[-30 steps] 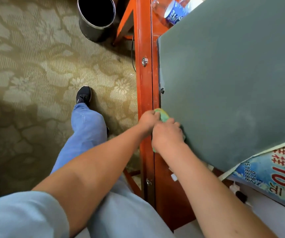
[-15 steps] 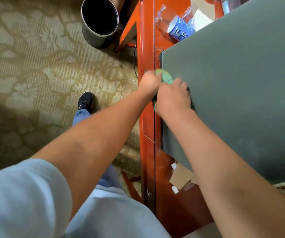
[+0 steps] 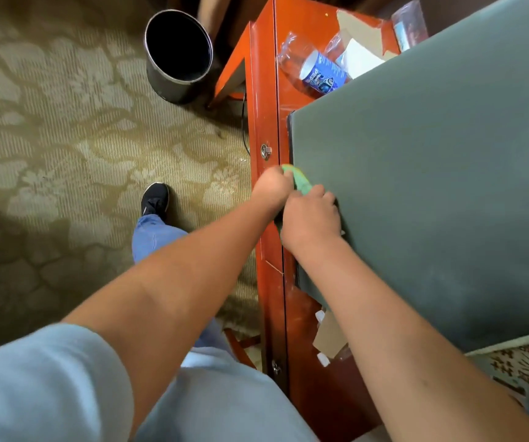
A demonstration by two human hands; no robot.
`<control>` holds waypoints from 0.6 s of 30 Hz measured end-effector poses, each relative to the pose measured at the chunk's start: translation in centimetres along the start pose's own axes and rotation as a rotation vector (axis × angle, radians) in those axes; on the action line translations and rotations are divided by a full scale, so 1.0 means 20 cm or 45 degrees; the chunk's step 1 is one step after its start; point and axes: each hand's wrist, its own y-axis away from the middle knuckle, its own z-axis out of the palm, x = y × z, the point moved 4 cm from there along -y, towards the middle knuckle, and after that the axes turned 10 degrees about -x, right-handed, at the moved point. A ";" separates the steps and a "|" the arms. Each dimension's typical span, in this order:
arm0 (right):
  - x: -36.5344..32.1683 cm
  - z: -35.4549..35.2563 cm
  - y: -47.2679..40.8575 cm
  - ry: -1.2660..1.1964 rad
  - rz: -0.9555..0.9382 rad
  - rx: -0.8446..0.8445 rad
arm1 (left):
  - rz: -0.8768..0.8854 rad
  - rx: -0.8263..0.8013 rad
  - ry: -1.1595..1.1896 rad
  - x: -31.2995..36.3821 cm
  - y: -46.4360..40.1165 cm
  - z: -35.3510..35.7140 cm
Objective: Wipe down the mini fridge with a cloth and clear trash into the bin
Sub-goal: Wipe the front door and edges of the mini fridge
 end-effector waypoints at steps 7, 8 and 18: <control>0.07 0.01 0.20 0.050 0.004 -0.004 | 0.065 -0.005 0.084 0.00 0.25 0.03; 0.08 -0.05 0.24 0.035 -0.002 0.089 | 0.116 0.044 0.106 0.09 0.29 -0.02; 0.38 -0.74 0.93 -0.161 0.085 0.930 | 0.788 0.314 0.086 1.18 0.95 -0.29</control>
